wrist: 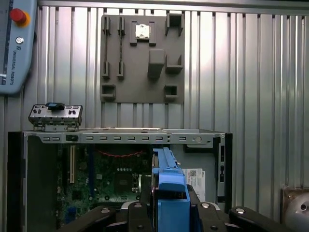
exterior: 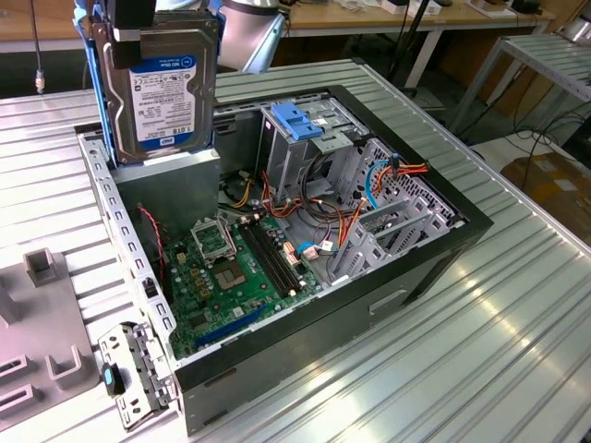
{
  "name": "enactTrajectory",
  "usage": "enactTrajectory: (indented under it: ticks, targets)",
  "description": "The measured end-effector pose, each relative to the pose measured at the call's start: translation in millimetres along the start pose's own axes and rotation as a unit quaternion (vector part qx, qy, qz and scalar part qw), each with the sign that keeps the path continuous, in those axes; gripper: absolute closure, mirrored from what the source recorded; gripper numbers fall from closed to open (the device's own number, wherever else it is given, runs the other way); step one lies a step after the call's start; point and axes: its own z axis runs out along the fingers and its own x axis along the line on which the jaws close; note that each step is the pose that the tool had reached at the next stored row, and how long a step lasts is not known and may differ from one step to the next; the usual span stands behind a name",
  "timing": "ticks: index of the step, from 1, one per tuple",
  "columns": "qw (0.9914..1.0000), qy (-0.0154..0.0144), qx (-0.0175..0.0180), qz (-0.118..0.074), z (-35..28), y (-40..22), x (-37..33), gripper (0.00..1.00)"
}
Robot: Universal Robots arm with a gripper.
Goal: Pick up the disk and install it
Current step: 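Pick up the disk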
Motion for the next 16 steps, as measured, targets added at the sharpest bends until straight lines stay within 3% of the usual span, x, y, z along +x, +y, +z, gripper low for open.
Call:
enactTrajectory:
  ticks: [6,16]
  targets:
    - [1.00000,0.0006,0.0000,0.000,0.2,-12.2,1.8,0.63]
    - [1.00000,0.0009,0.0000,0.000,0.7,-20.0,8.7,0.63]
